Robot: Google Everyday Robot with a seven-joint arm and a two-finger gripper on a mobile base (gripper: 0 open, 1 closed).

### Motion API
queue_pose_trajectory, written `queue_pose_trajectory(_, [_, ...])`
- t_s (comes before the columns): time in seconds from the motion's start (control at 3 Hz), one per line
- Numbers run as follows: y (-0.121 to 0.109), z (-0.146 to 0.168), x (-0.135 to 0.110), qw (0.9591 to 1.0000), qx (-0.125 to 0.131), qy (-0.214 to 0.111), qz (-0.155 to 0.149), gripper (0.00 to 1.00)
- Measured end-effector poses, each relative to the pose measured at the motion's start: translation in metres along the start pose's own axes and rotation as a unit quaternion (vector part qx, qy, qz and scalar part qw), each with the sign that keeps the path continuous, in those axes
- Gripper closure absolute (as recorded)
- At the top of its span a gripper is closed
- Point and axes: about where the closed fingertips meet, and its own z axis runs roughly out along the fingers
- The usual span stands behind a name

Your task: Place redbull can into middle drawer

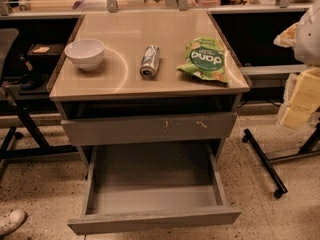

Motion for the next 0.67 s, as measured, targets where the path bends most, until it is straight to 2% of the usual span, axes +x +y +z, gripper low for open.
queue_pose_trajectory(0.33, [0.0000, 0.0000, 0.0000, 1.0000, 0.000, 0.000, 0.000, 0.00])
queue_pose_trajectory(0.67, [-0.0046, 0.0012, -0.0040, 0.9999, 0.000, -0.005, 0.012, 0.00])
